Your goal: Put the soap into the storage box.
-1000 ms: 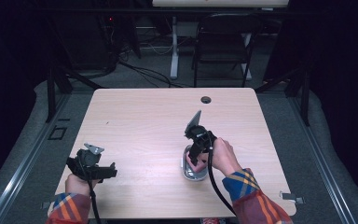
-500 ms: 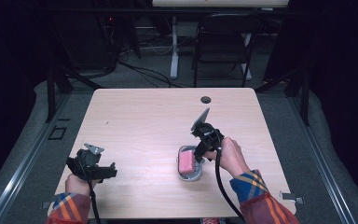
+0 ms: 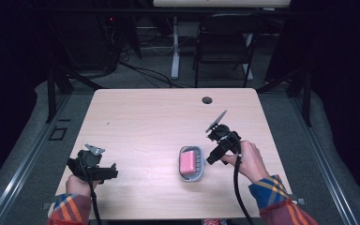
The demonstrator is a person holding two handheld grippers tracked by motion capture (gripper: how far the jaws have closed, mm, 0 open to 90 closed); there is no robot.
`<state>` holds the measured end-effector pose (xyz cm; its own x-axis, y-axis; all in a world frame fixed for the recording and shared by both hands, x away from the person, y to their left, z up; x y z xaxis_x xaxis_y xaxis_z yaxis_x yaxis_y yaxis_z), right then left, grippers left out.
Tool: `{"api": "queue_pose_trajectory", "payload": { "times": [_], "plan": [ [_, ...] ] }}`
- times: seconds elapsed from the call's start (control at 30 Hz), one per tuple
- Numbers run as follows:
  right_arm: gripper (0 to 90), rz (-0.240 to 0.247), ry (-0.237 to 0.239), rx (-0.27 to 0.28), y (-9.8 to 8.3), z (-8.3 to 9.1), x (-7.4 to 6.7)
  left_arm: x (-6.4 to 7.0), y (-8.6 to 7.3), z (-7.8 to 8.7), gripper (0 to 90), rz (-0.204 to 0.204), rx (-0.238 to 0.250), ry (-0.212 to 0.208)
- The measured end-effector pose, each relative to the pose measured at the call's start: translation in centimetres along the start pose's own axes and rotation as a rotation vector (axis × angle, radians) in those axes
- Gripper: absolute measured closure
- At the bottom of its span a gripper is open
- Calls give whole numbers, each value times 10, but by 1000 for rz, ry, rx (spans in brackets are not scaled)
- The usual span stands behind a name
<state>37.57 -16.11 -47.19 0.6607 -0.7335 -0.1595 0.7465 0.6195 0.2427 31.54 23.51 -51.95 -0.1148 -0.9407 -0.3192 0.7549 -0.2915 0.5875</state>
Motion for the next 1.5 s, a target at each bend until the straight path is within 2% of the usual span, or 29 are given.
{"api": "queue_pose_trajectory", "payload": {
  "times": [0.1,0.23,0.53,0.6,0.63,0.67,0.7,0.77,0.8,0.87,0.9,1.0,1.03,1.17,1.2,1.23,1.37,1.47,1.5],
  "plan": [
    [144,7,-2,7,-7,3,3,0,0,0,2,1,0,0],
    [79,8,-5,44,-22,7,9,0,0,0,2,0,1,3],
    [49,6,-27,82,-43,14,17,0,0,0,2,0,1,3],
    [43,-3,-28,101,-53,15,21,0,0,0,2,0,0,2],
    [39,2,-37,91,-55,16,22,0,0,0,2,0,0,2],
    [33,-11,-34,119,-59,14,22,0,0,0,2,0,0,3],
    [24,1,-36,94,-63,15,24,0,0,0,2,0,-1,2],
    [14,-12,-40,116,-70,12,26,1,0,0,2,-2,-2,2],
    [8,-4,-43,105,-74,12,27,1,0,0,2,-2,-3,2],
    [0,-16,-40,131,-82,8,28,1,0,0,2,-2,-1,4],
    [0,-8,-35,123,-86,8,29,1,0,0,2,-3,0,3],
    [0,-19,-51,161,-97,2,28,1,-1,0,2,-3,0,4],
    [1,-12,-54,155,-101,2,29,1,-1,0,2,-4,-1,3],
    [0,-17,-53,194,-115,-8,30,2,-1,0,2,-7,-2,3],
    [0,-17,-53,194,-115,-8,30,2,-1,0,2,-7,-2,3],
    [0,-19,-44,184,-121,-15,30,2,0,0,2,-9,-1,2],
    [0,22,-80,126,-125,-21,31,2,0,-1,2,-11,-5,-1],
    [0,39,-78,152,-124,-20,33,2,0,-1,2,-10,-6,-1],
    [0,49,-84,146,-124,-19,33,2,0,-1,2,-10,-5,-1]
  ]
}}
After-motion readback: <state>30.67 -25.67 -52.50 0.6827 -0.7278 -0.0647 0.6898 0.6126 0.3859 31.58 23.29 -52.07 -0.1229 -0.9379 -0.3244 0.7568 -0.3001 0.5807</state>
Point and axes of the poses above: each handheld gripper's, and its own axes: z roughly backward along the jaws, y roughly out of its top, x roughly to its right, the point moved 2 cm from there along -z, roughly forward along the jaws, and after that the axes turned 8 degrees about y, right-handed, at the moved point
